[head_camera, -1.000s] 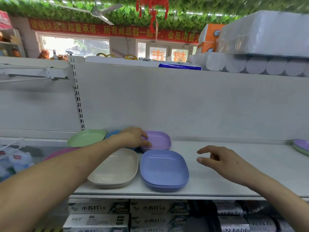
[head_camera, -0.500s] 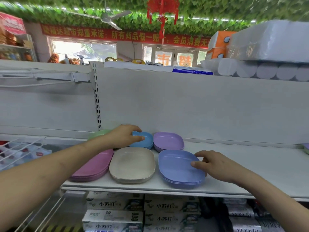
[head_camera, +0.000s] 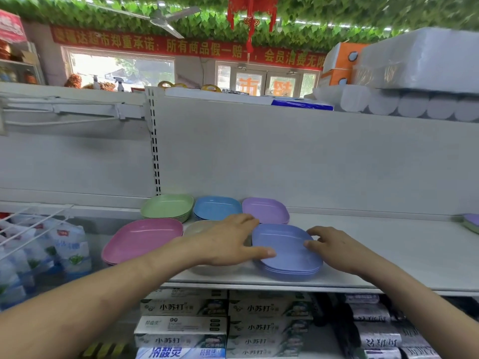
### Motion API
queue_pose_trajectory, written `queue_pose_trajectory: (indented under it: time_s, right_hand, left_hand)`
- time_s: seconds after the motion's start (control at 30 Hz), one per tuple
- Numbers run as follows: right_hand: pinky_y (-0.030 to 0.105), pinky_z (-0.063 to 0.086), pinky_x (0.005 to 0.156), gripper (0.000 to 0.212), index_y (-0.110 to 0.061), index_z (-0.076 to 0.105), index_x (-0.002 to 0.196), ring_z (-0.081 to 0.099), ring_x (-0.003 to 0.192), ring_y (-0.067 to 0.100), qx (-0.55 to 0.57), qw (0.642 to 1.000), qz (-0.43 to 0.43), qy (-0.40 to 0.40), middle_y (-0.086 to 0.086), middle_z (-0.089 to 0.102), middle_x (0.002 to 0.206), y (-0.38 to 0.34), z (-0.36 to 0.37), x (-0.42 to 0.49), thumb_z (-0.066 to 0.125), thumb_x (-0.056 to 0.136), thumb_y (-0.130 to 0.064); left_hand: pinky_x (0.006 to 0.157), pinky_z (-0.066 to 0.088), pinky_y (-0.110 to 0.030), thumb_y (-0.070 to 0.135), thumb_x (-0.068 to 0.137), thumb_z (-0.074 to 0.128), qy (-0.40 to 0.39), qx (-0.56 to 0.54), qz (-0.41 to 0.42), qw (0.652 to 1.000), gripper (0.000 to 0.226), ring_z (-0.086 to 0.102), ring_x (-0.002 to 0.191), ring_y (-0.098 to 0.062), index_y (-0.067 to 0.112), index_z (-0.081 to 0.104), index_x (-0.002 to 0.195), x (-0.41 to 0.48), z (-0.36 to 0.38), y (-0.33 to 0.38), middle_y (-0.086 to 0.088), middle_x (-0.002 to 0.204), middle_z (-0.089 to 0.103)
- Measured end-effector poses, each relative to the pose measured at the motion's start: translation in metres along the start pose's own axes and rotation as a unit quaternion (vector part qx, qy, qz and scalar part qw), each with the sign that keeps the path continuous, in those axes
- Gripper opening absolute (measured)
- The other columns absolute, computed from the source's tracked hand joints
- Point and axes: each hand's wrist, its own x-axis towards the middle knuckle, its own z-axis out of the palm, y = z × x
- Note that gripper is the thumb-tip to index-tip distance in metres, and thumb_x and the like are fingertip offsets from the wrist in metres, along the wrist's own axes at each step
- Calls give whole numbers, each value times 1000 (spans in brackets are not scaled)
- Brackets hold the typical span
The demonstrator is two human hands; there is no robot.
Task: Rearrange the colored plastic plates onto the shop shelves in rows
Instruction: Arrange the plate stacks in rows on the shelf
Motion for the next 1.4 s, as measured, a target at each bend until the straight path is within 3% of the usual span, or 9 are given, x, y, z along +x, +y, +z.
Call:
queue_pose_trajectory:
  time_s: [0.13, 0.43, 0.6, 0.7, 0.83, 0.93, 1.2, 1.33, 1.4]
  right_hand:
    - [36, 48, 96, 32, -19, 62, 133, 60, 112, 20, 0, 1000, -6, 3, 4, 63, 131, -3, 4, 3, 47, 105, -26]
    - [33, 45, 95, 40, -17, 56, 143, 57, 119, 21, -2, 1000, -9, -5, 5, 58, 142, -9, 3, 4, 44, 106, -24]
    - [29, 46, 76, 41, -20, 53, 144, 67, 82, 7, 22, 1000, 4, 16, -2, 66, 103, 5, -8, 0, 47, 105, -32]
    - [29, 43, 76, 38, -23, 55, 141, 62, 81, 8, 4, 999, 16, 48, -3, 66, 100, 25, -20, -10, 47, 106, -35]
    - [32, 45, 86, 38, -26, 57, 140, 59, 100, 17, -4, 995, 60, 75, 5, 71, 119, 71, -39, -40, 48, 106, -39]
    - [33, 48, 91, 39, -26, 58, 139, 63, 109, 22, -9, 990, 107, 93, 5, 71, 120, 117, -62, -75, 50, 104, -41]
    - [35, 51, 90, 43, -28, 61, 134, 63, 101, 18, -48, 969, 198, 143, 1, 68, 124, 260, -152, -168, 54, 99, -51]
    - [35, 52, 92, 41, -23, 65, 131, 64, 113, 20, -74, 959, 214, 168, 0, 68, 129, 325, -198, -202, 56, 100, -49]
    - [35, 53, 86, 36, -23, 67, 125, 65, 105, 18, -75, 956, 220, 177, -2, 70, 119, 356, -214, -212, 57, 100, -48]
  left_hand:
    - [124, 18, -33, 84, 88, 42, -19, 9, 11, 1000, 105, 17, 155, -15, 18, 15, 164, -1, 7, 6, 2, 171, 15]
    - [126, 15, -34, 90, 83, 39, -22, 4, -4, 1000, 112, 12, 156, -14, 19, 11, 165, 0, 10, 0, 4, 172, 11]
    - [124, 18, -34, 85, 86, 42, -16, 3, 5, 1000, 105, 14, 155, -12, 21, 12, 165, 4, -1, 14, 7, 171, 12]
    - [122, 22, -33, 81, 88, 44, -6, -3, 33, 999, 98, 20, 153, -13, 24, 18, 164, 23, -4, 36, 7, 169, 19]
    - [125, 20, -35, 88, 82, 36, 8, -14, 98, 995, 103, 19, 154, -10, 28, 18, 163, 63, 11, 86, 13, 169, 17]
    - [125, 18, -31, 87, 83, 37, -15, -53, 140, 989, 99, 18, 154, -9, 30, 19, 163, 93, 29, 136, 13, 169, 17]
    - [121, 20, -26, 83, 87, 42, -26, -95, 209, 973, 91, 25, 150, -5, 34, 26, 161, 173, 58, 280, 17, 165, 24]
    - [113, 29, -24, 79, 87, 48, -26, -173, 199, 964, 83, 39, 142, -4, 32, 40, 155, 216, 73, 348, 14, 159, 40]
    - [106, 33, -22, 74, 90, 50, -20, -204, 189, 960, 76, 46, 135, -3, 30, 46, 151, 236, 85, 374, 14, 154, 47]
